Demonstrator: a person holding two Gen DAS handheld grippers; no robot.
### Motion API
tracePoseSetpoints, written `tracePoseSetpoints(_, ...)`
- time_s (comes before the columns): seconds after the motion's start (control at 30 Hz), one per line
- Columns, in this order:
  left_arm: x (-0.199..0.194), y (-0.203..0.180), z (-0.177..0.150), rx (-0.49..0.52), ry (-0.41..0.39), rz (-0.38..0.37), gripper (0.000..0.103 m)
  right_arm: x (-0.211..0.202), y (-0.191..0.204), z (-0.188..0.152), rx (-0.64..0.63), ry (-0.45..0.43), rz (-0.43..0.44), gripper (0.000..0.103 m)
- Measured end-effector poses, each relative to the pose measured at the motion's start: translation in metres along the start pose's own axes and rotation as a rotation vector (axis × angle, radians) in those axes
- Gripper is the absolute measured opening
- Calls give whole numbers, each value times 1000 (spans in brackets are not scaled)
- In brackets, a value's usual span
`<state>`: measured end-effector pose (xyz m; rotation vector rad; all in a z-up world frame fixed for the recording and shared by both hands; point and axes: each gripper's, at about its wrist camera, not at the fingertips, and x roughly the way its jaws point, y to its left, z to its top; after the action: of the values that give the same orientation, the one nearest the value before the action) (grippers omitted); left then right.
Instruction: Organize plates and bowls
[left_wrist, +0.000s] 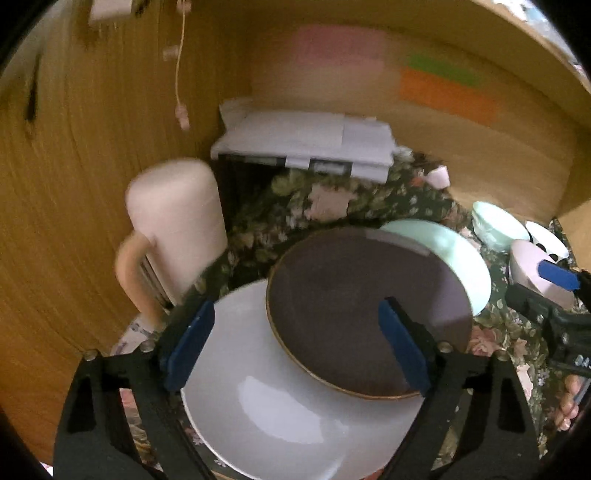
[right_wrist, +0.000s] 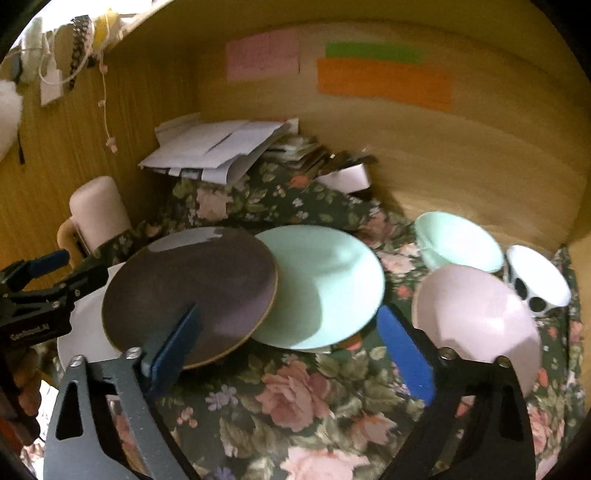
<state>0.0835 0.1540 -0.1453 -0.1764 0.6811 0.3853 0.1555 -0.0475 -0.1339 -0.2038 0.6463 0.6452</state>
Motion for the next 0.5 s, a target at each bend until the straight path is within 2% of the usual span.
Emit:
tracePoseSetpoints(0.1,15,9,1,-24,79,-68,78,17,-3,5,12,38,31,80)
tracePoseSetpoints(0.33,38,16,0,-52,188,-140,52,46,-2,9,14,109,56,57)
tracePoseSetpoints(0.43,42,19,-2,-56,219,-165,42,55,-2,11,15,129,60,52)
tracePoseSetpoints(0.5,45,20,-3,-58,237,-175,40,61,-1,12,14,140,60,48)
